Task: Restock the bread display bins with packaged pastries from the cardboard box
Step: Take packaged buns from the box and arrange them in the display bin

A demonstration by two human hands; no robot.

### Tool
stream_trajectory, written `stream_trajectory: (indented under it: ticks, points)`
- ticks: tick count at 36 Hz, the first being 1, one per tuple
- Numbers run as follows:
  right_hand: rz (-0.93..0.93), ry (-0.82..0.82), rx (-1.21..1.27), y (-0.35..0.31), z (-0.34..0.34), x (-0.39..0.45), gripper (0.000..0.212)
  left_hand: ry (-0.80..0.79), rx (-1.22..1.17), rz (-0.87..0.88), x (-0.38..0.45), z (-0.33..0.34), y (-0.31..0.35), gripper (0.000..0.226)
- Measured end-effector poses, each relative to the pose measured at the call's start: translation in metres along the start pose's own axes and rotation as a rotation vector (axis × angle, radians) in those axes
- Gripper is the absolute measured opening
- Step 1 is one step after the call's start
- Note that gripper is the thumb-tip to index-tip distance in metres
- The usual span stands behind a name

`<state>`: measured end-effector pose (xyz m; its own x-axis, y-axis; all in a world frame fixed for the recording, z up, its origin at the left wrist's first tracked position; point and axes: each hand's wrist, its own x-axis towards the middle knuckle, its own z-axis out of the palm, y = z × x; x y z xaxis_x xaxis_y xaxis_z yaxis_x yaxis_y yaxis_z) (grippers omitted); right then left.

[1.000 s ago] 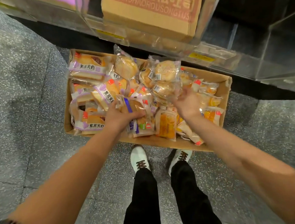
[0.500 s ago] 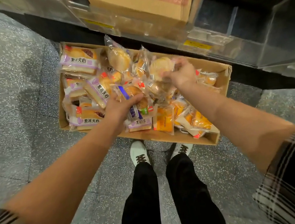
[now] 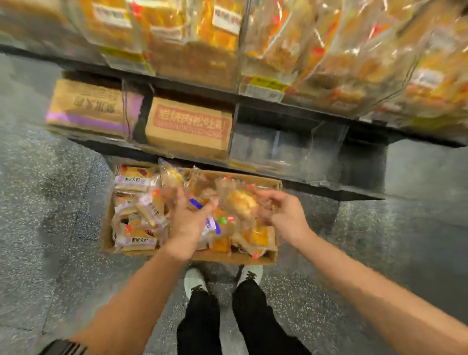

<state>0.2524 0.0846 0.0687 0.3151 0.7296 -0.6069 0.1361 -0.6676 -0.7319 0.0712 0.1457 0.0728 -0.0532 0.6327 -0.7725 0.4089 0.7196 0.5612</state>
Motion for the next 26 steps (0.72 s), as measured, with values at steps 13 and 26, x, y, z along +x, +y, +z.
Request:
stream_trajectory:
  ticks: [13,26]
  points:
    - [-0.812,0.254,-0.372,-0.178,-0.156,-0.127,0.020,-0.371,-0.365,0.200,-0.156,0.017,0.197,0.081]
    - [-0.798,0.428,-0.347,-0.309,-0.239,-0.218,0.041,-0.433,-0.220,0.861,-0.259,0.015,0.329,0.067]
